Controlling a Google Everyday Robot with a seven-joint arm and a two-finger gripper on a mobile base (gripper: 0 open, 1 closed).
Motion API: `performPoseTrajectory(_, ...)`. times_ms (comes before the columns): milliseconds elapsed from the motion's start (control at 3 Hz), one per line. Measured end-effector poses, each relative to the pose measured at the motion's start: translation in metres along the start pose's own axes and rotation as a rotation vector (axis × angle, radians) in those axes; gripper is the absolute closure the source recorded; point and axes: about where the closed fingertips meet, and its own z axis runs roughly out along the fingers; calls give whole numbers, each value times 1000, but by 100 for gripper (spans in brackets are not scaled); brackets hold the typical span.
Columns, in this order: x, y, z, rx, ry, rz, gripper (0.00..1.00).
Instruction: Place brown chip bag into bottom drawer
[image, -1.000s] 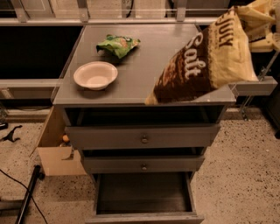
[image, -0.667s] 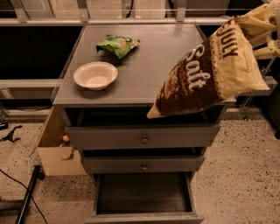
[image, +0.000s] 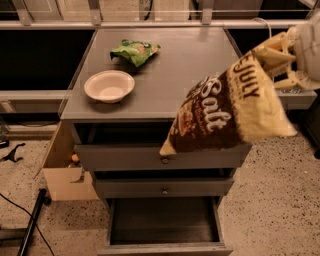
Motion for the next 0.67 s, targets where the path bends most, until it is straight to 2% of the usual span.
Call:
performPoseTrajectory(333,9,22,6,-17,-8,31,100)
performPoseTrajectory(667,35,58,18,-34,11,86,100)
